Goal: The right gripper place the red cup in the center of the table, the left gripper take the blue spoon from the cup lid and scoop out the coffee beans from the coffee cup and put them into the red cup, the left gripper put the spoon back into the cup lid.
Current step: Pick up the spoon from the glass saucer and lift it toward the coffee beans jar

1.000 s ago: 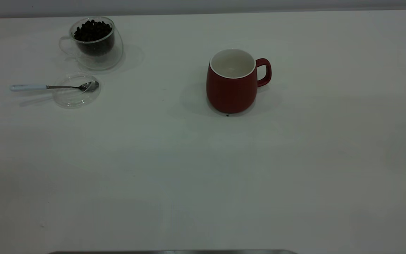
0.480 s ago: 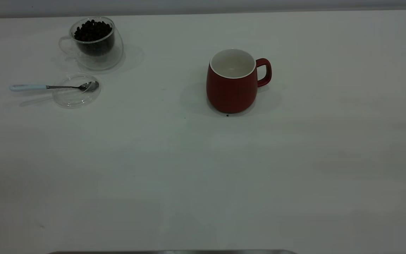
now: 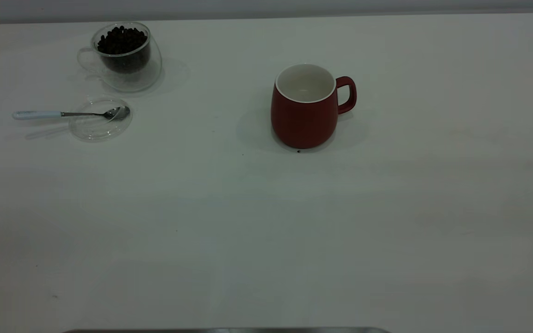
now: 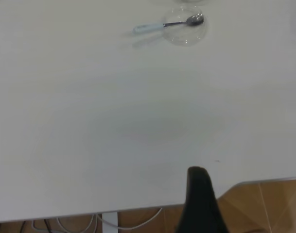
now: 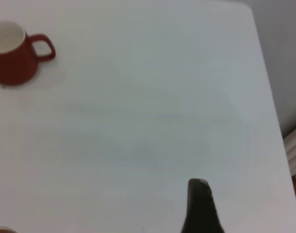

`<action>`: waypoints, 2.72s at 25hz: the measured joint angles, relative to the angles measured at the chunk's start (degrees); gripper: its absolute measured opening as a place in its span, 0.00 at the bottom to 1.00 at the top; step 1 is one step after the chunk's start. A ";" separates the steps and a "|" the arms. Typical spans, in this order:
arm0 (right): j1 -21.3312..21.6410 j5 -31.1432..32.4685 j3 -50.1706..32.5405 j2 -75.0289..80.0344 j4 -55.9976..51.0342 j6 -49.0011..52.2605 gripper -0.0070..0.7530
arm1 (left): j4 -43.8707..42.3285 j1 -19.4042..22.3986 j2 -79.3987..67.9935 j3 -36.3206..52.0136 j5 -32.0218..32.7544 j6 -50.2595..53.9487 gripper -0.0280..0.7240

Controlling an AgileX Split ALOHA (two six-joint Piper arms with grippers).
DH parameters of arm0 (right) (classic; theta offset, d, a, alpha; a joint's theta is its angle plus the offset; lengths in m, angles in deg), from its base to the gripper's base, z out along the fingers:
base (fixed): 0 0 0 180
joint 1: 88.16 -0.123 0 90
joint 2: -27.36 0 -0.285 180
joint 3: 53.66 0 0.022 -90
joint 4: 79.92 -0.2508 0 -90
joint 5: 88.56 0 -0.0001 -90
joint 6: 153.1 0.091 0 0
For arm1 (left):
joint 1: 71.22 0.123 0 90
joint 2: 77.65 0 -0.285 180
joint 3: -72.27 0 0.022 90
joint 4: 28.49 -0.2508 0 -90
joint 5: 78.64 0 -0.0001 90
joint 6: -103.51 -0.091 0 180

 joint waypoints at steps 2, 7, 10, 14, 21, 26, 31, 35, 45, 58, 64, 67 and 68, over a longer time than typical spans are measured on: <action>0.00 0.00 0.00 0.00 0.00 -0.02 0.73 | 0.00 0.00 0.00 0.00 0.00 0.00 0.83; 0.00 0.00 -0.06 0.00 0.00 -0.08 0.73 | 0.00 0.00 0.00 0.00 0.00 0.00 0.83; 0.00 0.00 -0.06 0.00 0.00 -0.08 0.73 | 0.00 0.00 0.00 0.00 0.00 0.00 0.83; 0.00 0.00 -0.06 0.00 0.00 -0.08 0.73 | 0.00 0.00 0.00 0.00 0.00 0.00 0.83; 0.00 0.00 -0.06 0.00 0.00 -0.02 0.73 | 0.00 0.00 0.00 0.00 0.00 0.00 0.83; 0.00 0.00 -0.06 0.00 0.00 -0.02 0.73 | 0.00 0.00 0.00 0.00 0.00 0.00 0.83; 0.00 0.00 -0.06 0.00 0.00 -0.02 0.73 | 0.00 0.00 -2.07 -1.27 -1.98 3.72 0.83; 0.00 0.00 -0.06 0.00 0.00 -0.02 0.73 | 0.00 0.00 -10.26 -5.72 -8.10 8.98 0.83; 0.00 0.00 -0.06 0.00 0.00 -0.02 0.73 | 6.61 0.00 -45.67 -16.56 -16.81 7.41 0.83; 0.00 0.00 -0.06 0.00 0.00 -0.02 0.73 | 17.09 9.12 -83.63 -43.42 -12.03 -3.16 0.83; 0.00 0.00 -0.06 0.00 0.00 -0.02 0.73 | 35.25 20.75 -96.57 -52.82 -2.95 -19.21 0.83; 0.00 0.00 -0.06 0.00 0.00 -0.02 0.73 | 40.79 25.33 -101.45 -53.83 -1.28 -25.40 0.83; 0.00 0.00 -0.06 0.00 0.00 -0.02 0.73 | 41.20 26.54 -102.90 -53.83 -1.22 -27.13 0.83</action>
